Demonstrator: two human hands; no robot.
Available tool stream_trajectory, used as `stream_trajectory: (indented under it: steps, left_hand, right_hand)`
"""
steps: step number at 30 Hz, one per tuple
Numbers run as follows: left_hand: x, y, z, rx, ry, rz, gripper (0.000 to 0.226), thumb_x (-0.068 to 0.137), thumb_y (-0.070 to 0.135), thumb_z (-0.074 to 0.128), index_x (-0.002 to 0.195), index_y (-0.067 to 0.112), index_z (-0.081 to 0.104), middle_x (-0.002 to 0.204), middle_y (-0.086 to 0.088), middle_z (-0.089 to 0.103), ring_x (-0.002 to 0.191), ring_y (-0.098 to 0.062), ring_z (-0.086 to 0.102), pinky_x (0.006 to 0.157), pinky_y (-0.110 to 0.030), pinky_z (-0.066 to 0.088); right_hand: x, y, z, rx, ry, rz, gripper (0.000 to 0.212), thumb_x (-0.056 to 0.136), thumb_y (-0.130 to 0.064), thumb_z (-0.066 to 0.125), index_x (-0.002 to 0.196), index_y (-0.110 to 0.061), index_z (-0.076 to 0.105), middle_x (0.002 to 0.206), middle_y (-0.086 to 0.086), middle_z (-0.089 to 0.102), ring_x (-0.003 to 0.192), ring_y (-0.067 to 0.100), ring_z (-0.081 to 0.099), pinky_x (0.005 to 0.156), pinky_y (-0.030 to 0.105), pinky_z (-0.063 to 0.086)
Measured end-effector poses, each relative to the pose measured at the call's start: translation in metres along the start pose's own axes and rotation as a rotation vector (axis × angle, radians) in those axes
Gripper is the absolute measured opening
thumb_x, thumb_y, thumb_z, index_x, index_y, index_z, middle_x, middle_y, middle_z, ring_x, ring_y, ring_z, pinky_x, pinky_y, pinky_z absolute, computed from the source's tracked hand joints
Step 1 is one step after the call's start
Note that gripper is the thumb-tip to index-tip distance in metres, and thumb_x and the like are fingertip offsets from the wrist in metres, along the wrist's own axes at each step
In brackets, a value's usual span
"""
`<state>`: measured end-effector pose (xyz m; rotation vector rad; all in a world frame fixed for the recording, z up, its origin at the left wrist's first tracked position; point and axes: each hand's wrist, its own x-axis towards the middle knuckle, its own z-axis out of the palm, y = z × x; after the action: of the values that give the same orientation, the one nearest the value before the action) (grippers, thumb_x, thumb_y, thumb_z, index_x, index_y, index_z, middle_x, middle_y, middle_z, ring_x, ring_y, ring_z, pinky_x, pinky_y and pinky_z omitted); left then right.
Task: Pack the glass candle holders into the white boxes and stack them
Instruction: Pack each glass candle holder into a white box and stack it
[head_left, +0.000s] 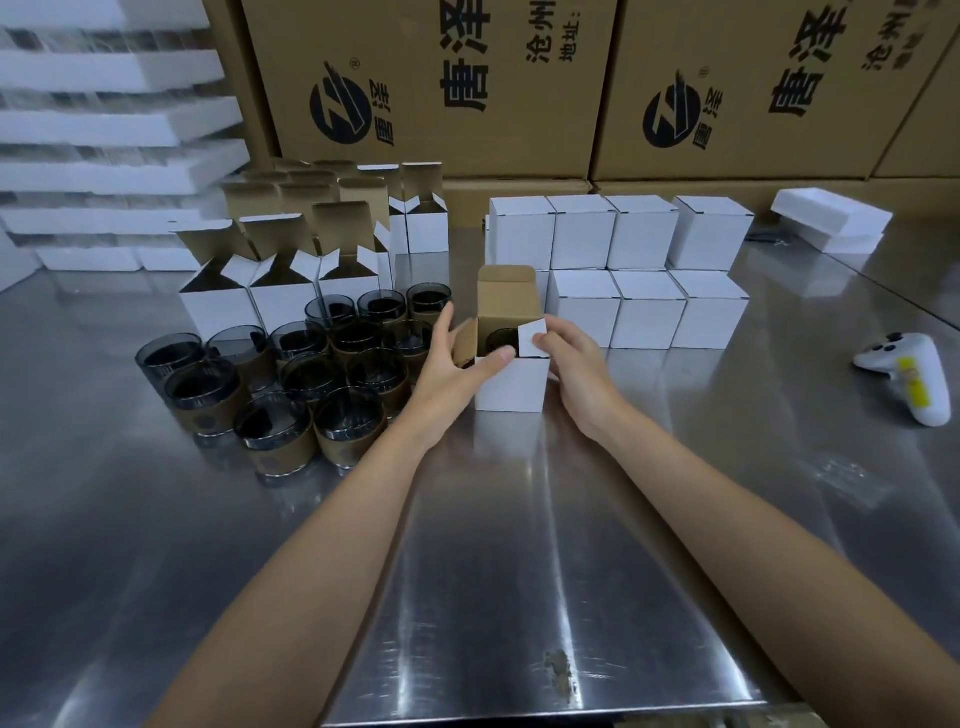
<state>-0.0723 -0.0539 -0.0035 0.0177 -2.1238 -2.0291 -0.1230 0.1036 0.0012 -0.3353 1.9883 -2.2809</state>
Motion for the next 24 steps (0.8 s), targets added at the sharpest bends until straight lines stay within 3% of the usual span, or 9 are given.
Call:
stream_trajectory:
  steps: [2,4,8,11,14,16,20,22,24]
  left_hand:
    - [-0.001,0.006,0.002,-0.172,-0.01,-0.086,0.096,0.084,0.057,0.062,0.156,0.021,0.01,0.15,0.002,0.042,0.133,-0.009,0.044,0.109,-0.027,0.037]
    - [-0.002,0.013,0.003,-0.447,0.004,-0.132,0.077,0.095,0.057,0.041,0.155,0.014,0.017,0.148,-0.007,0.044,0.134,-0.022,0.044,0.115,-0.041,0.031]
    - [-0.004,0.019,0.002,-0.788,0.017,-0.111,0.064,0.102,0.052,0.024,0.153,0.014,0.022,0.149,-0.003,0.045,0.134,-0.023,0.046,0.115,-0.041,0.032]
    - [-0.005,0.017,0.004,-0.709,0.022,-0.099,0.051,0.105,0.042,0.023,0.149,0.018,0.033,0.146,0.004,0.048,0.131,-0.016,0.048,0.108,-0.033,0.037]
    - [-0.005,0.016,0.008,-0.528,0.037,-0.084,0.034,0.103,0.027,0.042,0.136,0.023,0.05,0.129,0.005,0.063,0.112,-0.007,0.062,0.088,-0.022,0.049]
    - [-0.007,0.016,0.01,-0.412,0.036,-0.078,0.033,0.103,0.021,0.046,0.135,0.024,0.051,0.126,0.007,0.065,0.11,-0.004,0.063,0.08,-0.016,0.051]
    - [-0.007,0.013,0.013,-0.315,0.063,-0.055,0.053,0.1,0.015,0.051,0.149,0.018,0.033,0.149,0.003,0.043,0.123,-0.002,0.051,0.094,-0.017,0.046]
    - [-0.005,0.016,0.014,-0.338,0.105,-0.089,0.068,0.097,0.006,0.052,0.154,0.016,0.017,0.155,-0.001,0.033,0.133,-0.013,0.044,0.107,-0.029,0.04]
    - [-0.001,0.018,0.013,-0.395,0.106,-0.123,0.07,0.096,-0.001,0.049,0.154,0.009,0.013,0.153,-0.008,0.038,0.135,-0.023,0.044,0.111,-0.038,0.037]
  right_hand:
    - [0.0,0.002,0.0,0.005,-0.004,-0.006,0.026,0.092,-0.012,0.054,0.117,-0.013,0.063,0.116,0.011,0.068,0.108,0.023,0.063,0.087,0.032,0.048]
    - [0.001,0.003,-0.001,0.018,-0.002,-0.008,0.024,0.093,-0.014,0.054,0.114,-0.016,0.064,0.113,0.009,0.069,0.106,0.022,0.064,0.087,0.033,0.049]
    - [0.001,0.004,-0.002,0.034,-0.007,-0.022,0.027,0.086,-0.02,0.057,0.112,-0.018,0.065,0.113,0.008,0.069,0.106,0.022,0.064,0.09,0.037,0.049]
    - [-0.001,0.002,0.001,0.036,-0.007,-0.013,0.031,0.08,-0.026,0.059,0.109,-0.022,0.066,0.112,0.007,0.07,0.105,0.021,0.065,0.084,0.031,0.05]
    - [-0.002,0.002,0.001,0.023,-0.018,-0.014,0.029,0.081,-0.027,0.058,0.109,-0.023,0.066,0.112,0.006,0.07,0.105,0.021,0.065,0.082,0.03,0.05]
    - [-0.002,0.002,0.001,0.006,-0.018,-0.016,0.027,0.084,-0.026,0.056,0.109,-0.021,0.065,0.111,0.005,0.07,0.104,0.02,0.066,0.08,0.029,0.05]
    - [-0.004,0.004,0.002,-0.002,-0.023,-0.019,0.022,0.09,-0.022,0.054,0.11,-0.022,0.064,0.111,0.004,0.07,0.1,0.016,0.065,0.078,0.026,0.049]
    - [-0.004,0.004,0.002,0.008,-0.026,-0.024,0.022,0.09,-0.02,0.054,0.109,-0.024,0.064,0.114,0.005,0.069,0.105,0.018,0.064,0.084,0.03,0.049]
    - [-0.005,0.003,0.003,0.014,-0.026,-0.025,0.024,0.088,-0.021,0.055,0.109,-0.024,0.064,0.114,0.004,0.069,0.105,0.018,0.064,0.084,0.03,0.049]
